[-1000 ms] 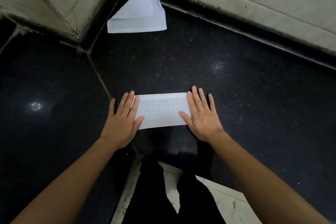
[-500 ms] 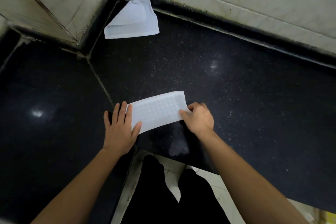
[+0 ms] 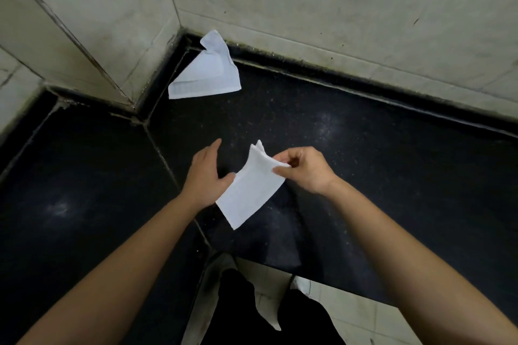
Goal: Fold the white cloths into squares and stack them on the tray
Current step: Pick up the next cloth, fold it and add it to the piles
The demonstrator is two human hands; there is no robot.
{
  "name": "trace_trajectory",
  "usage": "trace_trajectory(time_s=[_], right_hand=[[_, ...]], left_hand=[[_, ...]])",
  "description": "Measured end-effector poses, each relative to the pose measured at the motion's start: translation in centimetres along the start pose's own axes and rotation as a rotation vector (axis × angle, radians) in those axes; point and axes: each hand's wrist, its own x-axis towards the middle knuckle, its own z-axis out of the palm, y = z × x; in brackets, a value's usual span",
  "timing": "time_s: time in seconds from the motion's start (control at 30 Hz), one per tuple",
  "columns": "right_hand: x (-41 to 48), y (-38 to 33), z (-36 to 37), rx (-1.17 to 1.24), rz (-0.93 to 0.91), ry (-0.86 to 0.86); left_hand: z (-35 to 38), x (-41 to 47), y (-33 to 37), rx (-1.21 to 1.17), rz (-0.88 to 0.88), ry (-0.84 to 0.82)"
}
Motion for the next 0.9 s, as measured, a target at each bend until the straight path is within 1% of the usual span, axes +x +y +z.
trace_trajectory(time_s=[0.17,0.27,0.37,0.47,0.53,0.63,0.7,0.77,0.83,0.9], right_hand=[[-1.0,-1.7,-1.9,-0.125,-0.133,-0.065],[-1.1,-2.6,-3.6,-0.264,-0.173,-0.023],[-0.9,-4.0,-5.3,-0.361,-0.261,0.160],[-1.3,-5.0,-6.5,-0.305,-0.368,0.333],[-1.8,-4.8,-6.5,-0.263,-0.432,0.393],[-2.4,-2.7,-4.7,-0.324,-0.510,0.416],[-2.7,-0.1,-2.5,-0.410,-0.482,0.357],[-3.5,2.8,-0.1,-0.498,-0.392,0.207],[-4.7,5.6,2.2,-0.570,-0.303,0.034],[-6.0,7.8,4.2,-0.643,-0.248,-0.108]], left_hand=[[-0.7,2.3,4.3,0.094,0.228,-0.088],[-1.5,3.1,6.0,0.158,0.356,0.029],[-2.9,3.6,7.9,0.116,0.398,0.181],[-4.4,3.4,9.6,0.050,0.455,0.343],[-4.5,2.7,9.7,0.053,0.505,0.400],[-2.6,0.9,7.7,0.096,0.522,0.420],[-0.1,-0.6,5.1,0.138,0.513,0.388],[2.8,-2.2,2.1,0.208,0.483,0.287],[5.5,-4.1,-0.6,0.266,0.437,0.151],[7.6,-6.3,-2.7,0.319,0.421,0.045]])
